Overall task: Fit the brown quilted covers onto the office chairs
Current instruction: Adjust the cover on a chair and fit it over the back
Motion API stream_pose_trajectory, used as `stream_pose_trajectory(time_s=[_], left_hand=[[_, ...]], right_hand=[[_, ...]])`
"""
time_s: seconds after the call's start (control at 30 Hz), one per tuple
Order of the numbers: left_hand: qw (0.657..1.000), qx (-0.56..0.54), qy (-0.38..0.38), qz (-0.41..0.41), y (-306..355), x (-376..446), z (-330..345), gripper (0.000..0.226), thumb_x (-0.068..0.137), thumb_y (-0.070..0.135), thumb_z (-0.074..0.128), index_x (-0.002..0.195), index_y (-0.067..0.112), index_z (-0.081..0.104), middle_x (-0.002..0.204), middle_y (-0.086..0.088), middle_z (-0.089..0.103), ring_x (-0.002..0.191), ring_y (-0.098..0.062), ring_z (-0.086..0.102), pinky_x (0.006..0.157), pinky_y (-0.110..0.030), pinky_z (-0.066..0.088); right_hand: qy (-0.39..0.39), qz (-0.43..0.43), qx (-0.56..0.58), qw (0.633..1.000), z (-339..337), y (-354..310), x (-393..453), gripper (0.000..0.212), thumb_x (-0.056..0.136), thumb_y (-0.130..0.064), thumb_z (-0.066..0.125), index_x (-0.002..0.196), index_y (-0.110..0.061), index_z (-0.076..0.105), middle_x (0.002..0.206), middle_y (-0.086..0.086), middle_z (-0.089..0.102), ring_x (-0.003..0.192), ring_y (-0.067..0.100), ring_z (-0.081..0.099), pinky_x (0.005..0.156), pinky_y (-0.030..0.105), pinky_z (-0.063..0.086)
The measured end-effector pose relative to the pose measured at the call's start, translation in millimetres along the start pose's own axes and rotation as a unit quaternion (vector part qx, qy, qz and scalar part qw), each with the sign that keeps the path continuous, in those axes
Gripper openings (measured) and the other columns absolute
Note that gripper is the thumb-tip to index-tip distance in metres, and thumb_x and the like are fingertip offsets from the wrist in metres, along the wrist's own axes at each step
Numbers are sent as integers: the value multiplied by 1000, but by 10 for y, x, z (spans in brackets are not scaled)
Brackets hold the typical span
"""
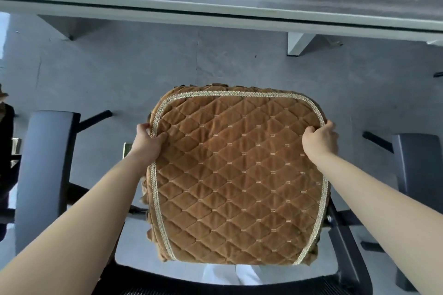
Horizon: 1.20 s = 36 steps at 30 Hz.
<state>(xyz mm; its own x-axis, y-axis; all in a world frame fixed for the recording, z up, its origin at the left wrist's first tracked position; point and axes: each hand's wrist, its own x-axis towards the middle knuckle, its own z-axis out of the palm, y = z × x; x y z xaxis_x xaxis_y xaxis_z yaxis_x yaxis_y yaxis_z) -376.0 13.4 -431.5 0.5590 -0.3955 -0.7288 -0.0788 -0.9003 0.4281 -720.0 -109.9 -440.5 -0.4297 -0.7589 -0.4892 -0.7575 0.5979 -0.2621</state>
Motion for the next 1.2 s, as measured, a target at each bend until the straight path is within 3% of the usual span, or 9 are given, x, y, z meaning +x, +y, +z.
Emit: stream_pose_trajectory(time_s=[0.17,0.33,0.6,0.73,0.93,1.0,1.07,1.13,1.2], left_hand=[[1000,20,-5,-13,-111,-24,-59,60,93,30,64,143,15,33,138,-15,49,95,-27,54,67,-35,49],[1000,2,9,-22,-231,-88,-20,60,93,28,63,144,16,32,140,-15,49,117,-36,54,97,-47,47],[998,55,12,-22,-251,-265,121,71,96,29,50,156,18,13,154,-14,34,134,-38,41,106,-46,39],[996,85,-12,-39,-375,-589,164,75,83,33,55,151,20,26,149,-13,41,123,-39,51,97,-52,49],[999,-21,-22,-16,-186,-1532,128,59,89,26,54,146,21,39,134,-9,58,113,-34,61,95,-50,51],[997,-77,4,-3,-173,-1946,-35,52,92,21,52,142,21,44,132,-4,59,97,-17,65,81,-31,57],[995,-101,24,6,-206,-2357,-204,44,95,16,50,138,17,49,127,0,58,77,0,56,56,-5,44],[992,-119,41,22,-284,-2734,-422,40,95,18,51,135,18,53,129,2,61,86,-4,59,64,-4,42],[986,-155,56,36,-357,-3065,-681,36,96,22,52,131,23,55,125,4,65,100,-9,62,78,-17,49]], right_hand=[[-8,-21,-29,999,44,134,-105,58,97,-31,42,147,-12,21,142,24,34,122,47,44,96,55,41],[-23,-50,-29,998,-6,218,-133,61,98,-32,46,148,-10,20,140,26,36,119,47,48,95,55,44],[-65,-37,-77,994,-74,73,-167,65,98,-26,46,150,-5,12,143,27,33,128,46,41,102,51,38],[-112,-71,-84,988,-240,130,-431,70,98,-32,44,151,-2,10,150,26,27,136,42,33,109,49,32],[-187,-106,-48,975,-785,134,-1180,64,100,-30,43,150,0,16,154,18,30,140,34,33,112,42,29],[-220,-121,-41,967,-984,107,-1568,64,100,-32,43,151,-4,17,153,14,34,139,32,36,112,42,30],[-251,-131,-44,958,-1181,94,-1999,62,100,-35,42,152,-10,17,151,10,39,136,30,40,111,43,31],[-272,-159,-49,948,-1353,32,-2454,59,100,-36,41,150,-13,20,148,7,44,134,29,43,110,43,33],[-285,-187,-54,939,-1496,-64,-2905,56,101,-36,41,150,-14,24,144,5,48,132,27,45,109,41,33]])
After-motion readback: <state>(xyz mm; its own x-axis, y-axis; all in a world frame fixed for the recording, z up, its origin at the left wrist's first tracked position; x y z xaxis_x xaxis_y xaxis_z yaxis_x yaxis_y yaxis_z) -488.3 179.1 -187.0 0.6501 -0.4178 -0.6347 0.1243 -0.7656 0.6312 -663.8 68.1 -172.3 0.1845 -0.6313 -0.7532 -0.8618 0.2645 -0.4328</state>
